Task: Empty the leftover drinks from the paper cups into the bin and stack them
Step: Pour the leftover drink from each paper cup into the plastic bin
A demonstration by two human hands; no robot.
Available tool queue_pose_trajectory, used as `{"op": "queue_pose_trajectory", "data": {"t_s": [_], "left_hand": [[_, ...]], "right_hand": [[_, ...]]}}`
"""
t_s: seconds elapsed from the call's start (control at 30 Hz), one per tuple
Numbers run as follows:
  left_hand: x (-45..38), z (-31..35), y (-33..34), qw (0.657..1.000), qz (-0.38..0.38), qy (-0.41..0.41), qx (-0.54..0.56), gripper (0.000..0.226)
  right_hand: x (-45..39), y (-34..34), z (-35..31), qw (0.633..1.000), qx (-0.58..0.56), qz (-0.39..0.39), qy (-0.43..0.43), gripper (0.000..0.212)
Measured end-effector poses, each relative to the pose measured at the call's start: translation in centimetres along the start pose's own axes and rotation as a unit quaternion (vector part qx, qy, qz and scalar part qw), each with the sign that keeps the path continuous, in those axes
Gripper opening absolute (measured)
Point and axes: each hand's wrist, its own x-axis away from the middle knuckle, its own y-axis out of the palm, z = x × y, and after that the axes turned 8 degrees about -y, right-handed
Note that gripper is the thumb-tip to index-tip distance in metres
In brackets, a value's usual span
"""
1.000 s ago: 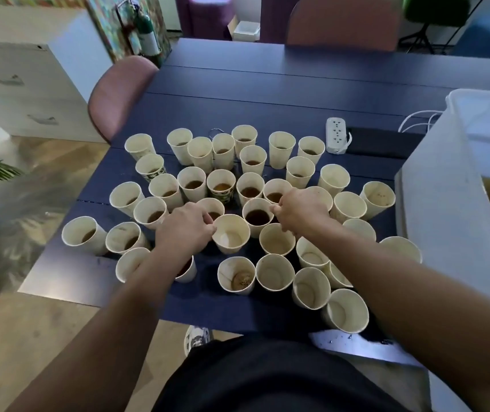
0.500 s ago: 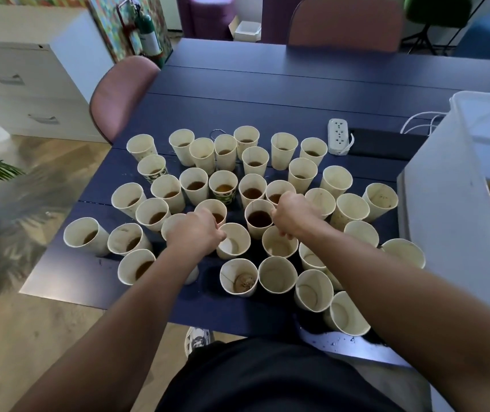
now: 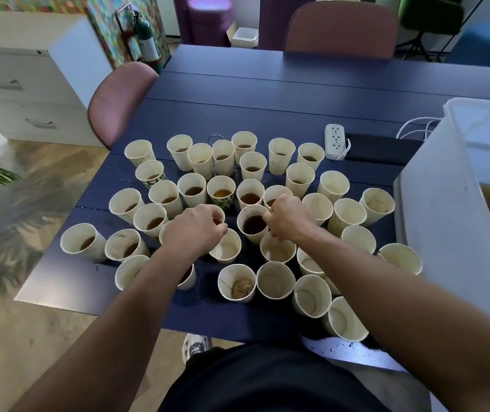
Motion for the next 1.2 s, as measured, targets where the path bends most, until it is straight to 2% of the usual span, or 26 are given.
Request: {"op": "queue_pose_trajectory", "data": {"t_s": [0.07, 0.23, 0.33, 0.43, 0.53, 0.67, 0.8, 0.9, 0.97, 1.03, 1.2], "left_hand": [[-0.3, 0.2, 0.1, 1.000, -0.007, 0.019, 0.019, 0.032], [-0.5, 1.3, 0.2, 0.990, -0.061, 0.101, 0.078, 0.081], [-0.5, 2.4, 0.5, 0.980, -0.089, 0.114, 0.137, 0.093], [0.2, 4.2, 0.9, 0.964, -0.119, 0.120, 0.203, 0.085], [1.1, 6.5, 1.7, 0.934, -0.164, 0.144, 0.283, 0.072], [1.3, 9.1, 2.8, 0.915, -0.145, 0.193, 0.324, 0.054], [2.0, 11.2, 2.9, 0.903, -0.110, 0.247, 0.333, 0.046], [2.7, 12.7, 2.7, 0.899, -0.106, 0.269, 0.328, 0.046], [3.1, 13.8, 2.6, 0.911, -0.083, 0.276, 0.294, 0.044], [3.8, 14.8, 2.2, 0.913, -0.069, 0.291, 0.276, 0.041], [4.9, 17.3, 2.5, 0.888, -0.121, 0.340, 0.284, 0.044]], "right_hand": [[0.3, -0.8, -0.1, 1.000, -0.015, -0.002, -0.010, 0.029], [2.0, -4.3, -0.7, 0.998, -0.042, 0.027, -0.045, 0.034], [3.3, -7.2, -1.0, 0.994, -0.063, 0.053, -0.066, 0.033], [4.6, -10.0, -1.0, 0.989, -0.087, 0.079, -0.084, 0.034], [6.2, -12.7, -0.7, 0.983, -0.118, 0.102, -0.098, 0.033], [8.3, -15.2, 0.5, 0.978, -0.124, 0.131, -0.102, 0.030], [10.0, -16.2, 2.4, 0.964, -0.125, 0.204, -0.112, 0.030], [11.0, -16.4, 4.1, 0.946, -0.165, 0.258, -0.109, 0.041], [11.8, -16.4, 5.0, 0.931, -0.227, 0.262, -0.114, 0.048], [12.4, -16.1, 5.8, 0.918, -0.281, 0.246, -0.131, 0.046], [13.2, -15.3, 7.0, 0.903, -0.329, 0.236, -0.141, 0.063]]}}
